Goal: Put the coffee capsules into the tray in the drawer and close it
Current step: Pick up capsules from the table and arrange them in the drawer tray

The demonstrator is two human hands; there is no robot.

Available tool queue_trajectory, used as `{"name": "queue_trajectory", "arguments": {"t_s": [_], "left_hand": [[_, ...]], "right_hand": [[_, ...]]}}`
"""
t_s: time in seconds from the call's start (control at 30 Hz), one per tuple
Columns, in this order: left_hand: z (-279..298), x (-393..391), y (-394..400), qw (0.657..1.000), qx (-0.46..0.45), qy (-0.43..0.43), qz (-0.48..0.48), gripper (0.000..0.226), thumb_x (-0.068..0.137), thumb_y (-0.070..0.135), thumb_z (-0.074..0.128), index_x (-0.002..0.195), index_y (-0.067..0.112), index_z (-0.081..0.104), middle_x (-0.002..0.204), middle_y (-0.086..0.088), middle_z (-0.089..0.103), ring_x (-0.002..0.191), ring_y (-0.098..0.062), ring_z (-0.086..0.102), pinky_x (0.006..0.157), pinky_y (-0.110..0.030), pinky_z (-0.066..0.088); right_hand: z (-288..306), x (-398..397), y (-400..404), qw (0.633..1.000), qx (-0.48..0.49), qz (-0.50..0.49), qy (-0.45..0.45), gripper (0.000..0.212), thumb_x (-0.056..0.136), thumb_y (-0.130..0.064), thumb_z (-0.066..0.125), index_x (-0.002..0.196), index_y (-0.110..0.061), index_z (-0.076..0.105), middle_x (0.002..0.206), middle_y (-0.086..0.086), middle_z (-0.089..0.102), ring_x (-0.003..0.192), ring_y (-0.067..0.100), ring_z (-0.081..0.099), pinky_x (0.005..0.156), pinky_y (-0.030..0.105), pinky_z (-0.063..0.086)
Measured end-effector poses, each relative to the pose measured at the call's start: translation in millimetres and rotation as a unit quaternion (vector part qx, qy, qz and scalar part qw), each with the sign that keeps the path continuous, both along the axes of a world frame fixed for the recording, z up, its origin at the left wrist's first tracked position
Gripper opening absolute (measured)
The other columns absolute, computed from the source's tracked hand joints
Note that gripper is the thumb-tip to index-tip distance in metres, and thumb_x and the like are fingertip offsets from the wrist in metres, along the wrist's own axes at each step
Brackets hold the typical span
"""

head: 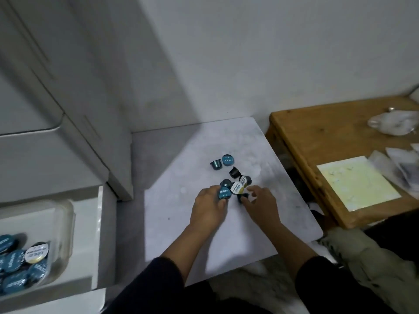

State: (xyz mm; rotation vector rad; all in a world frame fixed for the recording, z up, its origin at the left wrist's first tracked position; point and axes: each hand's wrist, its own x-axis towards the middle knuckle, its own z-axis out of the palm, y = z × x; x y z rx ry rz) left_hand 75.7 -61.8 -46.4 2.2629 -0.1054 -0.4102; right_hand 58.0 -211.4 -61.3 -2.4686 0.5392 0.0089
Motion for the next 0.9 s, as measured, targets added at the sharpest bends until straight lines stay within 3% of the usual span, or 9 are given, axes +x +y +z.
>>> {"name": "queue_trajectory", "arguments": {"t_s": [0.1, 0.17, 0.43, 0.57, 0.63, 0.8, 0.9], "left_hand": [[-15, 11, -8, 1.0, 0.002, -0.005, 0.001, 0.04, 0.087, 0.022, 0.057, 0.126, 0.02, 0.053, 0.121, -0.008, 0.06, 0.116, -0.021, 0.05, 0.086, -0.014, 0.029], [-21, 15, -10, 1.0, 0.015, -0.004, -0.009, 0.04, 0.087, 0.023, 0.056, 0.127, 0.02, 0.052, 0.123, -0.008, 0.059, 0.116, -0.02, 0.05, 0.091, -0.017, 0.031], [-33, 12, -13, 0.999, -0.016, -0.048, -0.006, 0.036, 0.086, 0.019, 0.059, 0.122, 0.018, 0.058, 0.117, -0.007, 0.063, 0.106, -0.019, 0.056, 0.086, -0.014, 0.034], [-36, 8, -10, 0.997, -0.031, -0.067, 0.016, 0.034, 0.085, 0.017, 0.062, 0.118, 0.02, 0.062, 0.117, -0.003, 0.064, 0.104, -0.014, 0.058, 0.088, -0.014, 0.037], [-37, 7, -10, 0.997, -0.033, -0.066, 0.018, 0.034, 0.085, 0.015, 0.063, 0.118, 0.02, 0.062, 0.119, -0.001, 0.064, 0.104, -0.011, 0.057, 0.089, -0.012, 0.037], [-38, 6, -10, 0.996, -0.056, -0.055, 0.045, 0.034, 0.084, 0.001, 0.056, 0.111, 0.019, 0.068, 0.113, -0.002, 0.066, 0.092, -0.004, 0.055, 0.08, 0.007, 0.03], [-14, -32, -4, 0.989, -0.087, -0.074, 0.097, 0.037, 0.084, -0.002, 0.054, 0.108, 0.021, 0.07, 0.11, -0.001, 0.067, 0.092, -0.009, 0.059, 0.083, -0.003, 0.035]], "right_hand": [[-10, 6, -2, 1.0, 0.003, 0.004, 0.006, 0.031, 0.081, -0.022, 0.067, 0.11, -0.013, 0.061, 0.102, 0.013, 0.056, 0.086, 0.025, 0.06, 0.081, 0.031, 0.049], [-13, 8, -2, 1.0, 0.007, 0.004, 0.011, 0.029, 0.081, -0.021, 0.067, 0.109, -0.014, 0.062, 0.101, 0.014, 0.057, 0.084, 0.025, 0.061, 0.08, 0.03, 0.049], [-18, -2, -1, 0.999, 0.054, 0.005, -0.009, 0.018, 0.08, -0.016, 0.069, 0.098, -0.016, 0.065, 0.101, 0.01, 0.059, 0.075, 0.012, 0.056, 0.068, 0.011, 0.041], [-19, -8, 1, 0.998, 0.065, -0.014, -0.017, 0.022, 0.079, -0.015, 0.07, 0.1, -0.012, 0.065, 0.105, 0.012, 0.062, 0.08, 0.014, 0.058, 0.074, 0.022, 0.049], [-19, -9, 1, 0.997, 0.077, -0.018, -0.022, 0.021, 0.079, -0.019, 0.07, 0.098, -0.012, 0.066, 0.103, 0.009, 0.063, 0.078, 0.012, 0.057, 0.073, 0.021, 0.048], [-18, -6, -1, 0.994, 0.098, -0.046, 0.007, 0.013, 0.085, -0.016, 0.062, 0.095, -0.011, 0.068, 0.1, 0.007, 0.068, 0.081, 0.01, 0.057, 0.074, 0.02, 0.043], [0, -33, -1, 0.989, 0.142, -0.033, -0.016, 0.013, 0.085, -0.013, 0.061, 0.095, -0.012, 0.07, 0.097, 0.005, 0.071, 0.08, 0.009, 0.059, 0.073, 0.017, 0.043]]}}
